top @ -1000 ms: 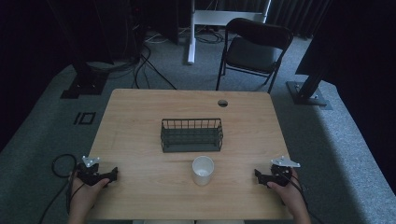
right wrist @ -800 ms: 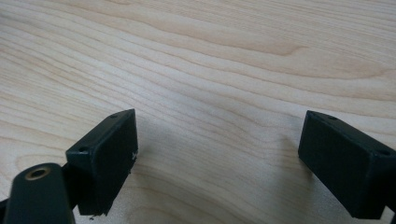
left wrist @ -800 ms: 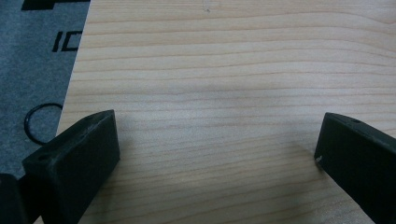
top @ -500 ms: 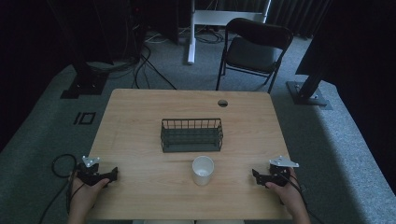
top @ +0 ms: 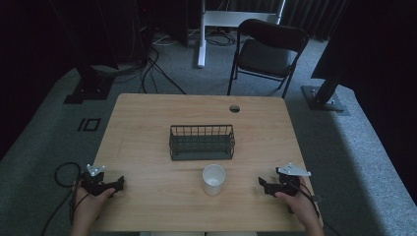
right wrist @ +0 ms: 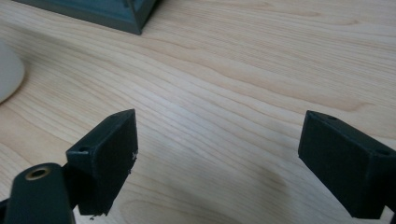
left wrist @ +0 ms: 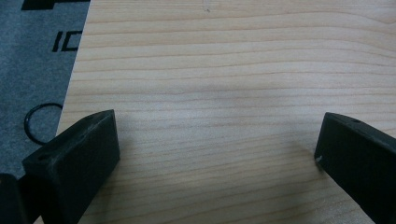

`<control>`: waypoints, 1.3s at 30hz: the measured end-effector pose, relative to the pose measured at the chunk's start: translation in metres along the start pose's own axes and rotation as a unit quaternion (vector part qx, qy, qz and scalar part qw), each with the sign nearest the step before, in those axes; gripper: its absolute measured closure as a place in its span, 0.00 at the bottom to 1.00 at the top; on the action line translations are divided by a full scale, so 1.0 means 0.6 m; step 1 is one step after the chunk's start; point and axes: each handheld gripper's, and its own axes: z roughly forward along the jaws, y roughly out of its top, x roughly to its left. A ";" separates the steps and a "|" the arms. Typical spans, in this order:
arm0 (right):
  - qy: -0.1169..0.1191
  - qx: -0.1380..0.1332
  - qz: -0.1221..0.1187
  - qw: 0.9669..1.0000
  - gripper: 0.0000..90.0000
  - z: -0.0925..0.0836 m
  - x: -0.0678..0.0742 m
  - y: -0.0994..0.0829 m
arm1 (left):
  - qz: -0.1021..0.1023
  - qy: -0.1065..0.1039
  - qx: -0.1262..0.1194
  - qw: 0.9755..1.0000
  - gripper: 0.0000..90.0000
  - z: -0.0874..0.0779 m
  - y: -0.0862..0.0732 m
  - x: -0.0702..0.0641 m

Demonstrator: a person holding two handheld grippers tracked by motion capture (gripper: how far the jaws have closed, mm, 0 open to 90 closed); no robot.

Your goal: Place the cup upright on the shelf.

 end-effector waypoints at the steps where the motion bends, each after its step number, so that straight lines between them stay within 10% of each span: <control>1: 0.003 0.000 -0.002 1.000 0.13 0.001 0.001 0.000 | 0.000 0.000 0.000 1.000 0.00 0.000 0.000 0.000; 26: 0.078 -0.010 -0.067 0.995 0.13 0.013 0.059 0.017 | 0.000 0.000 0.000 1.000 0.00 0.000 0.000 0.000; 39: 0.125 -0.021 -0.104 0.986 0.16 0.019 0.094 0.026 | 0.000 0.000 0.000 1.000 0.00 0.000 0.000 0.000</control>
